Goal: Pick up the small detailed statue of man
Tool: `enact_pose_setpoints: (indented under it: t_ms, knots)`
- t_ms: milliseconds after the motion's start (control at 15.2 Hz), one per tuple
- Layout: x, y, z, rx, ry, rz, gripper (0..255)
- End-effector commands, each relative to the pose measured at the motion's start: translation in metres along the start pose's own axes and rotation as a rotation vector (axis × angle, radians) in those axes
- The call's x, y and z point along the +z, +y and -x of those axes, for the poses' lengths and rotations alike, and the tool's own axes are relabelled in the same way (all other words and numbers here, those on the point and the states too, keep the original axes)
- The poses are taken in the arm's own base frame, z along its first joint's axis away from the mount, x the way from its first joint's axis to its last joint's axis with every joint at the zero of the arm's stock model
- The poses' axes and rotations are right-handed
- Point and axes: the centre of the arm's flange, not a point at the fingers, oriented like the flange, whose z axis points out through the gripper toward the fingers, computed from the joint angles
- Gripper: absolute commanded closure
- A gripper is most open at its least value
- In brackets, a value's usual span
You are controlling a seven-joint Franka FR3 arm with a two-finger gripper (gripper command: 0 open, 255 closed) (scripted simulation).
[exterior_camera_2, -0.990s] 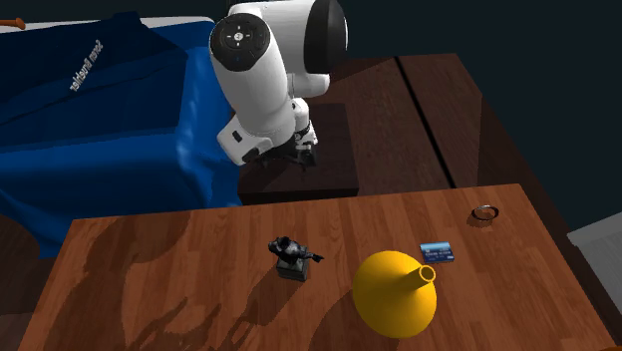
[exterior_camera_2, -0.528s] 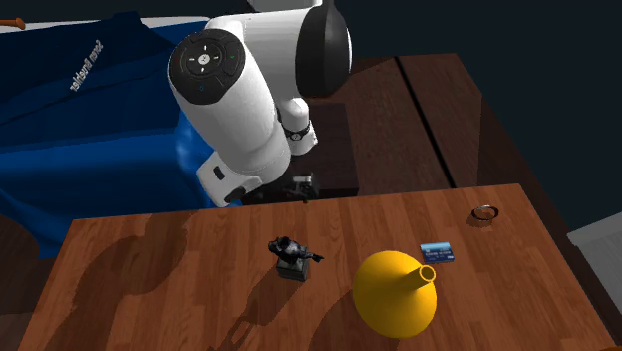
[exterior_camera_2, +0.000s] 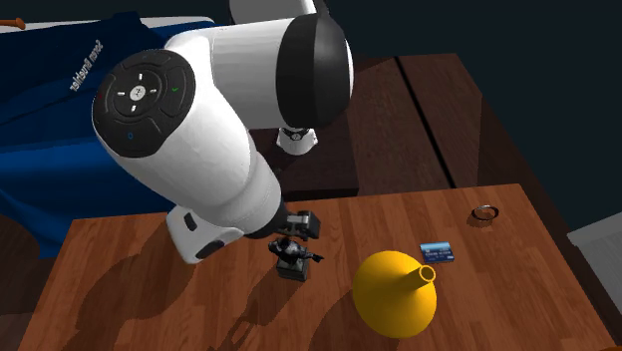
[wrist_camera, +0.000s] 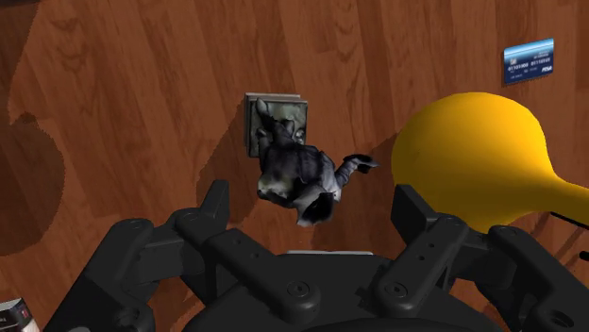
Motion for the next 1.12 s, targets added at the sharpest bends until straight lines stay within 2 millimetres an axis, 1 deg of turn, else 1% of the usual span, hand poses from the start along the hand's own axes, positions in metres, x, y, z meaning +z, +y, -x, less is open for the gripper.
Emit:
enact_pose_setpoints:
  t_ms: [0, 264, 330, 462, 528, 1056]
  knots:
    - [0.007, 0.002, -0.004, 0.000, 0.002, -0.002, 0]
    - [0.027, 0.004, -0.006, 0.000, 0.001, -0.002, 0]
    - [0.036, 0.005, -0.007, 0.000, 0.001, -0.002, 0]
    - [0.036, 0.005, -0.007, 0.000, 0.001, -0.002, 0]
    - [0.035, 0.005, -0.007, 0.000, 0.002, -0.002, 255]
    - [0.035, 0.005, -0.007, 0.000, 0.001, -0.002, 255]
